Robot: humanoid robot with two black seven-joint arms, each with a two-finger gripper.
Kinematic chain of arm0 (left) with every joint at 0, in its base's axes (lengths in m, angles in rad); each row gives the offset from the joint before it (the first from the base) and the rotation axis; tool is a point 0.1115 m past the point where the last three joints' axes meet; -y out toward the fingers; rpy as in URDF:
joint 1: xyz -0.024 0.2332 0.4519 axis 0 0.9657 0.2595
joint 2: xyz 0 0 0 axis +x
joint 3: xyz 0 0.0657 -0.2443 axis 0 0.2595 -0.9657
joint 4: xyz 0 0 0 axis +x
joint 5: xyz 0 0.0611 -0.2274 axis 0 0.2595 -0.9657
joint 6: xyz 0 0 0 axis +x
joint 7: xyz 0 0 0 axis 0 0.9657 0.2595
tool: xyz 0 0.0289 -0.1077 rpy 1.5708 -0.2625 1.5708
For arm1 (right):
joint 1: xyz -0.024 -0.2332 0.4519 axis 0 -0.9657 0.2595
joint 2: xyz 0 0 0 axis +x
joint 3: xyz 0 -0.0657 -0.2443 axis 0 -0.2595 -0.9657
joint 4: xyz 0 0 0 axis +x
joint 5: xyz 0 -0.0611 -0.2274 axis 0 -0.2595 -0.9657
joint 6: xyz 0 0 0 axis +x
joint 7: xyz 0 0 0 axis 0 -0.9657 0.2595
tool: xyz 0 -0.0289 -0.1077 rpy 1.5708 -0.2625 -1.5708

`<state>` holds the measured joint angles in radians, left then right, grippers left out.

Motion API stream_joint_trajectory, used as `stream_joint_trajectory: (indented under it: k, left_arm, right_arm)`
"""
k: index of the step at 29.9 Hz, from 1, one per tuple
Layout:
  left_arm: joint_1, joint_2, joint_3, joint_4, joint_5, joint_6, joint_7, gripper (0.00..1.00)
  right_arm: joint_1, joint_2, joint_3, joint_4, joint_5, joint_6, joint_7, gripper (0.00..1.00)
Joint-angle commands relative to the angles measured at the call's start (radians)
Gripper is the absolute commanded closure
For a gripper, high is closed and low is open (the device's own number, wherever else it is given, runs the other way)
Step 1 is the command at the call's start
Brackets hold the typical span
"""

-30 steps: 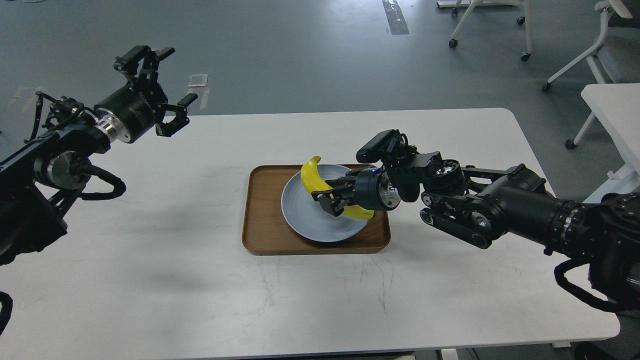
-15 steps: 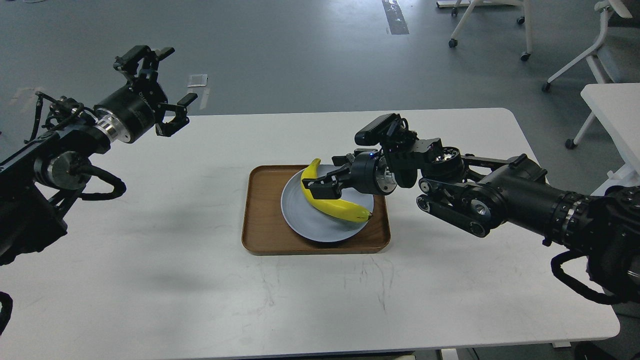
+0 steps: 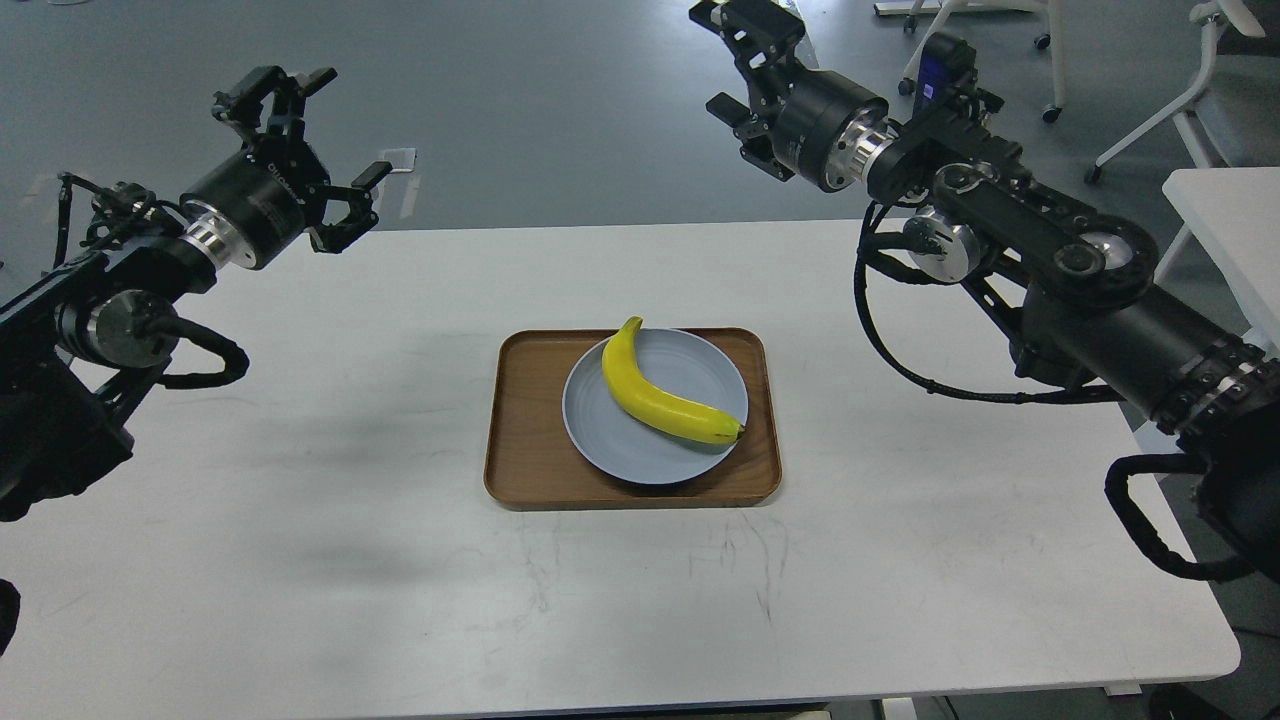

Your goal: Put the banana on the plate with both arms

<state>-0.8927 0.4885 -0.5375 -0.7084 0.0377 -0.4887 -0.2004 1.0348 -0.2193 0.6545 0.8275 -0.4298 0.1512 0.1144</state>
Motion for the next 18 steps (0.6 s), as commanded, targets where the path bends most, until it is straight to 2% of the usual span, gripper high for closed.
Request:
stream_joint_trajectory:
  k: [1,4,9,18]
  left_arm:
    - [0.008,0.004,-0.001,-0.058,-0.013,0.0,0.002,0.02]
    - [0.034,0.036,-0.001,-0.086,-0.032,0.0,0.002,0.02]
    - [0.06,0.064,-0.001,-0.085,-0.038,0.0,0.002,0.02]
    - [0.084,0.077,-0.01,-0.109,-0.073,0.0,0.002,0.02]
  right_arm:
    - [-0.056,0.003,0.078,0.002,0.146,0.007,-0.037,0.0]
    - [-0.114,0.005,0.129,0.022,0.171,0.013,-0.078,0.0]
    - [-0.186,-0.006,0.154,0.108,0.172,0.018,-0.082,0.0]
    - [-0.208,-0.005,0.168,0.114,0.175,0.011,-0.113,0.0]
